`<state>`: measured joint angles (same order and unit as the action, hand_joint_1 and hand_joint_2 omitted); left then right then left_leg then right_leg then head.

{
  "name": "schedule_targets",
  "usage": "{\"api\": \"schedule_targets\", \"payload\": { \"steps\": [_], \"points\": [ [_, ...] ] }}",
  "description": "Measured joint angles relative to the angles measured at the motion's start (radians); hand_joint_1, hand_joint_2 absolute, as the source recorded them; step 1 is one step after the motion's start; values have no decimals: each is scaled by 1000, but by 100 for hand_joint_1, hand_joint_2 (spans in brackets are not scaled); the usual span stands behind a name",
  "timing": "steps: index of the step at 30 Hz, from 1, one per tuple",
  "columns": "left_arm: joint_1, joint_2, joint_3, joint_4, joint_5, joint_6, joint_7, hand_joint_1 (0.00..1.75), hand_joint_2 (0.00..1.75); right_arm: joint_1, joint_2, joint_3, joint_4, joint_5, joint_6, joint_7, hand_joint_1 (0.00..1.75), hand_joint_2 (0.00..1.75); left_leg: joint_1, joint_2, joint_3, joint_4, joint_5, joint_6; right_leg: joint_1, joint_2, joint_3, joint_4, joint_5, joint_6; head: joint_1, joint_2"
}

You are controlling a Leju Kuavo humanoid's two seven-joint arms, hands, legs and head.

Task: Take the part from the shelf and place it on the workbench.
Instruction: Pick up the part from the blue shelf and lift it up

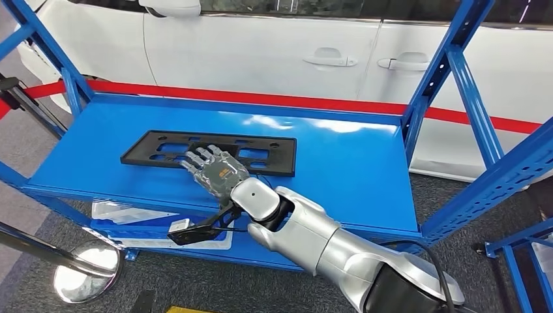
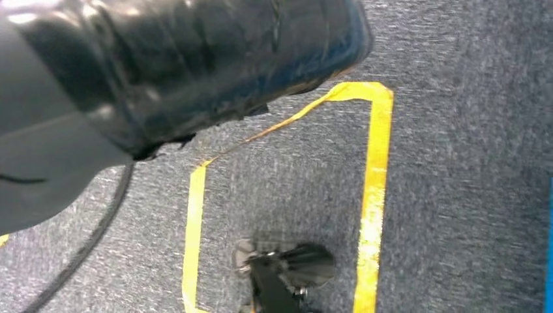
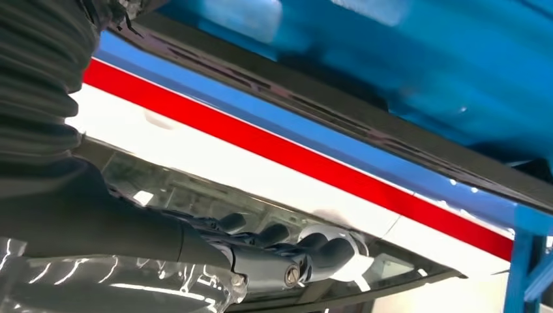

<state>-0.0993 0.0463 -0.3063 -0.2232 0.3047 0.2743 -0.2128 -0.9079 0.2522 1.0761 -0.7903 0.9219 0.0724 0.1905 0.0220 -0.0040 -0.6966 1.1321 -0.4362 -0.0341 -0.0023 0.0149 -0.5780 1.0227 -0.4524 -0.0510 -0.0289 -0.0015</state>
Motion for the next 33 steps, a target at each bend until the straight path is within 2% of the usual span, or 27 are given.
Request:
{"api": "schedule_targets", "payload": {
  "steps": [1, 2, 3, 6, 7, 8, 10, 11, 12, 13, 14, 15, 17, 19, 21, 23, 24, 26, 27, 28, 29, 31, 32, 33],
  "points": [
    [-1, 0, 0, 0, 0, 0, 0, 0, 0, -1, 0, 0, 0, -5, 3, -2, 0, 175, -2, 0, 26, -61, 27, 2, 2, 0, 5, 3, -8, 5, 0, 0],
    [-2, 0, 0, 0, 0, 0, 0, 0, 0, -1, 0, 0, 1, -9, 8, -5, 0, 175, -4, 0, 45, -102, 39, 6, 4, 1, 8, 4, -14, 10, 0, 0],
    [-3, 0, 0, 0, 0, 0, 0, 0, 0, -1, 0, 0, 1, -13, 14, -6, 0, 175, -7, -1, 55, -121, 37, 11, 6, 1, 9, 5, -18, 15, 0, 0],
    [0, 0, 0, 0, 2, 0, 1, 0, 0, -1, 2, 0, 3, -17, 44, -10, 0, 175, -5, -2, 64, -128, 26, 29, 8, 0, 13, 7, -30, 29, 2, 0],
    [0, 0, 0, 0, 3, 0, 1, 0, 0, -3, 4, 0, 5, -21, 62, -11, 0, 175, -3, -2, 69, -130, 24, 36, 8, -2, 7, 25, -42, 35, 3, 0],
    [0, 0, 0, 0, 3, 1, 3, 0, 0, -5, 5, 2, 7, -24, 84, -11, 0, 175, -1, -2, 75, -132, 22, 42, 8, -3, -10, 63, -62, 39, 4, 0],
    [-1, 0, 0, 0, 4, 5, 10, 0, 0, -6, 8, 13, 15, -29, 135, -11, 0, 175, -2, -1, 83, -133, 15, 51, 5, -6, -77, 185, -109, 44, 5, 0],
    [-2, -1, 0, 0, 4, 8, 14, 0, 0, -4, 8, 23, 23, -31, 153, -10, 0, 175, -3, -1, 86, -132, 12, 53, 3, -6, -114, 242, -122, 45, 5, 0],
    [-1, -1, 0, 0, 3, 10, 17, 0, 0, -1, 9, 34, 32, -32, 165, -8, 0, 175, -4, -2, 89, -131, 8, 55, 2, -6, -140, 273, -119, 44, 5, 0],
    [0, -2, 0, 0, 2, 12, 18, 0, 0, 2, 10, 44, 42, -35, 170, -5, 0, 175, -5, -3, 92, -130, 4, 55, 2, -6, -150, 269, -98, 42, 6, 0],
    [0, -2, 0, 0, 1, 14, 17, 0, 0, 3, 12, 51, 51, -39, 170, 0, 0, 175, -6, -4, 97, -129, 0, 54, 2, -6, -141, 228, -61, 38, 6, 0],
    [0, -4, 0, 0, 0, 15, 16, 0, 0, 3, 14, 55, 60, -43, 170, 5, 0, 175, -7, -5, 102, -128, -4, 53, 4, -6, -118, 163, -18, 32, 6, 0],
    [-1, -8, 0, 0, 0, 16, 14, 0, 0, 1, 20, 60, 76, -48, 174, 13, 0, 175, -11, -7, 107, -127, -12, 46, 9, -6, -70, 49, 31, 19, 4, 0],
    [-3, -11, 0, 0, 0, 17, 14, 0, 0, -1, 26, 67, 95, -48, 180, 21, 0, 175, -11, -7, 108, -127, -15, 36, 15, -5, -52, 13, 33, 13, 3, 0],
    [-3, -12, 0, 0, -1, 18, 14, 0, 0, -2, 31, 74, 113, -48, 183, 25, 0, 175, -9, -6, 111, -128, -18, 25, 12, -3, -44, 2, 35, 8, 4, 0],
    [-5, -15, 0, 0, -1, 18, 14, 0, 0, -5, 36, 76, 125, -48, 183, 25, 0, 175, -8, -3, 98, -93, -42, 14, 4, -4, -33, -11, 39, 1, 0, 0],
    [-6, -16, 0, 0, -2, 18, 14, 0, 0, -7, 40, 78, 131, -48, 183, 25, 0, 175, -6, -1, 77, -47, -66, 8, 2, -5, -28, -15, 39, -2, -3, 0],
    [-6, -17, 0, 0, -2, 19, 14, 0, 0, -8, 44, 84, 144, -49, 180, 30, 0, 175, -2, -1, 11, 75, -115, -3, 2, -5, -27, -15, 38, -5, -5, 0],
    [-4, -16, 0, 0, -4, 19, 14, 0, 0, -6, 45, 87, 150, -49, 175, 37, 0, 175, -1, -1, -14, 116, -122, -7, 2, -5, -27, -15, 37, -6, -5, 0],
    [-3, -16, 0, 0, -7, 18, 14, 0, 0, -4, 45, 90, 158, -51, 164, 47, 0, 175, 1, -1, -24, 124, -111, -10, 2, -5, -27, -14, 36, -5, -5, 0],
    [-2, -16, 0, 0, -11, 18, 14, 0, 0, -3, 46, 91, 167, -55, 148, 60, 0, 175, 2, -1, -15, 94, -84, -12, 1, -4, -27, -12, 34, -3, -5, 0],
    [-4, -17, -1, 0, -21, 14, 14, 0, 0, -6, 49, 92, 184, -64, 105, 84, 0, 175, 5, -1, 42, -32, -19, -14, 0, -3, -28, -4, 28, 5, -5, 0],
    [-6, -18, -2, 0, -25, 12, 15, 0, 0, -8, 49, 92, 191, -70, 78, 94, 0, 175, 4, -2, 66, -84, -1, -9, 2, -2, -29, 1, 25, 10, -5, 0],
    [-7, -19, -3, 0, -29, 10, 16, 0, 0, -10, 50, 91, 199, -75, 47, 103, 0, 175, 2, -3, 81, -115, 6, -3, 3, -2, -31, 5, 22, 15, -4, 0]
  ]
}}
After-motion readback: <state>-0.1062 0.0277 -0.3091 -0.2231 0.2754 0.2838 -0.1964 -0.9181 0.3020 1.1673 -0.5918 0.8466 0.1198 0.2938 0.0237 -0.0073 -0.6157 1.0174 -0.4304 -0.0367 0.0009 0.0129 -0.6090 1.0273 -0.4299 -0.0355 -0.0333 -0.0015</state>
